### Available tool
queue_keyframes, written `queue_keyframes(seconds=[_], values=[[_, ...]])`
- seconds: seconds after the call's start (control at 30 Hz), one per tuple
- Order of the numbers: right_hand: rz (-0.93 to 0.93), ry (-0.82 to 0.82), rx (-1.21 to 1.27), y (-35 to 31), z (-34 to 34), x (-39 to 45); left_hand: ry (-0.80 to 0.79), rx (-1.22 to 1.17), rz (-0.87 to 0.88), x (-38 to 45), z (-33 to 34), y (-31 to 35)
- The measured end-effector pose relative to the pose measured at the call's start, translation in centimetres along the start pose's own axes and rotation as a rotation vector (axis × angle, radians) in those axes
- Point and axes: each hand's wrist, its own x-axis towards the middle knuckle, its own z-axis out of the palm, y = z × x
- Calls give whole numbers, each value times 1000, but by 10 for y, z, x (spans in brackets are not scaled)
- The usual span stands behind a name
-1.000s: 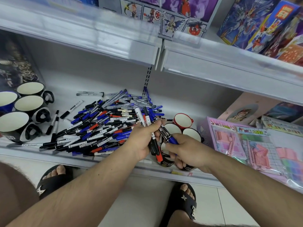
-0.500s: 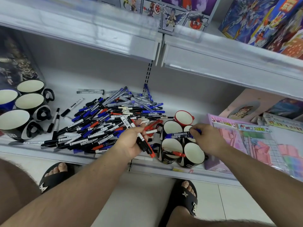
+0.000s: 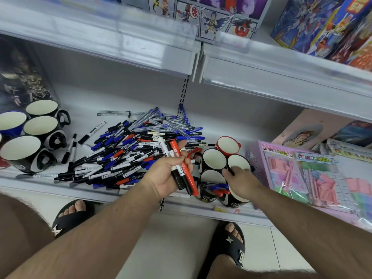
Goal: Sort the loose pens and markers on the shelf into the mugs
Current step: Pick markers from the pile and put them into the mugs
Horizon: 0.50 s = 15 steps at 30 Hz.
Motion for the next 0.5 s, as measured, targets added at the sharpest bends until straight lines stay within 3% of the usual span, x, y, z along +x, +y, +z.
queue_keyframes(seconds=[0.1, 0.23, 0.4, 0.5], values=[[-242, 173, 24, -26, -12, -22, -62, -36, 20, -2, 5, 2], [-593, 188, 92, -56, -17, -68, -130, -37, 11, -4, 16, 4], [-635, 264, -297, -72, -11, -88, -130, -47, 37, -2, 32, 3], [-691, 352, -248, -69, -4, -83, -122, -32, 63, -2, 38, 2]])
